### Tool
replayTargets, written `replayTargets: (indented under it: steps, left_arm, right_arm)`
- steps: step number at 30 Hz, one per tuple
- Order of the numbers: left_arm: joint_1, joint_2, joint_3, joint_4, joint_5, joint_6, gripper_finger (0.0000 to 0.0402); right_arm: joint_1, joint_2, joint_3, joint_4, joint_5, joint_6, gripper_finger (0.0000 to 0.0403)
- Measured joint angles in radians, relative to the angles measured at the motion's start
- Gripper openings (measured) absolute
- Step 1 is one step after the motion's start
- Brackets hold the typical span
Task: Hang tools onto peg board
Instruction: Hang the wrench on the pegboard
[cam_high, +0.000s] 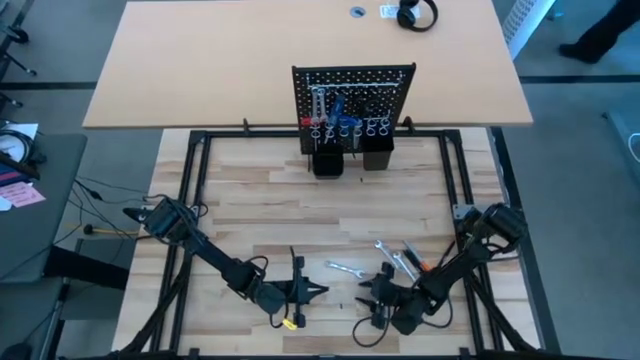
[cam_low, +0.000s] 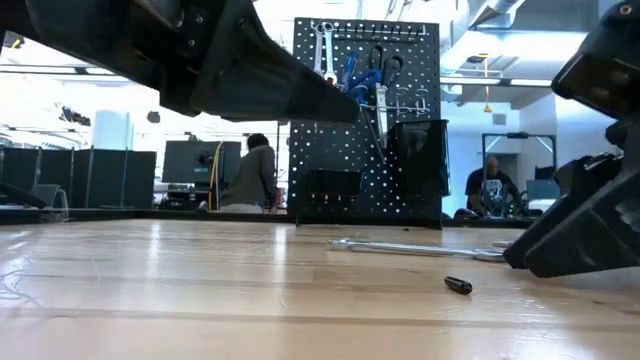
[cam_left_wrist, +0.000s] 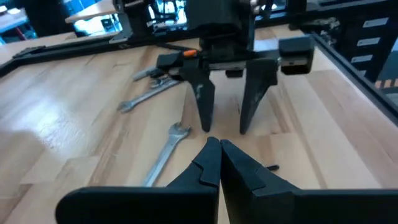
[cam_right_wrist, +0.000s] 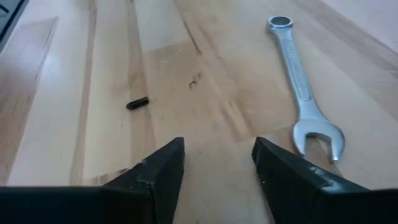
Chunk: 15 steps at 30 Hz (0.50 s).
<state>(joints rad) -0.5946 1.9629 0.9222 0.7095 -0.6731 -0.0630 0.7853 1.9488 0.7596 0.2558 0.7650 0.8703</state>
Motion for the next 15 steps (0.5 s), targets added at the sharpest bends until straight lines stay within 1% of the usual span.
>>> replayTargets:
  steps: [2,8,12,15]
  left_arm:
    - [0.007,0.0,0.0,0.003,-0.001,0.011,0.0001]
    - [0.027,0.0,0.0,-0.001,-0.061,0.017,0.0001]
    - [0.034,0.0,0.0,-0.001,-0.066,0.016,0.0001]
    - [0.035,0.0,0.0,-0.003,-0.066,0.016,0.0001]
  right_arm:
    - [-0.009,-0.001,-0.023,0.028,0.0,0.006,0.0201]
    - [-0.079,-0.002,-0.049,0.062,-0.004,0.035,0.016]
    - [-0.117,0.003,-0.051,0.134,-0.006,-0.143,0.0142]
    - [-0.145,0.004,-0.058,0.2,-0.019,-0.251,0.0138]
